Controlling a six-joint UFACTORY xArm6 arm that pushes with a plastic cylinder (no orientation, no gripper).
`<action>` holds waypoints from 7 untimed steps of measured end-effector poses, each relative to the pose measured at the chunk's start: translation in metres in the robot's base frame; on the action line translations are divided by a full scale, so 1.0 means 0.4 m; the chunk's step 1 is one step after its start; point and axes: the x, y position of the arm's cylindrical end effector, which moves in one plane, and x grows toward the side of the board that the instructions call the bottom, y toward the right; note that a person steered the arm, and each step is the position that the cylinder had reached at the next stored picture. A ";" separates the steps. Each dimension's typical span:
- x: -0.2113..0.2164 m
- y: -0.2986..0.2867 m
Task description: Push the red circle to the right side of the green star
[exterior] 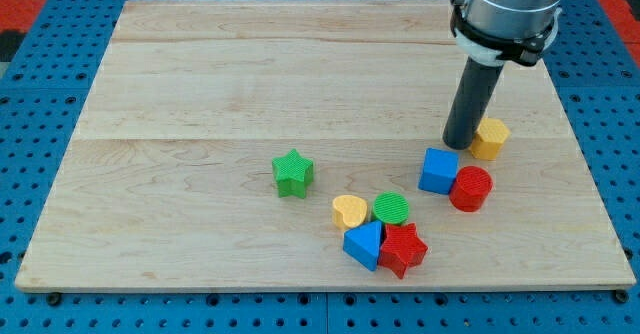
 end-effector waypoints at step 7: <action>0.097 0.266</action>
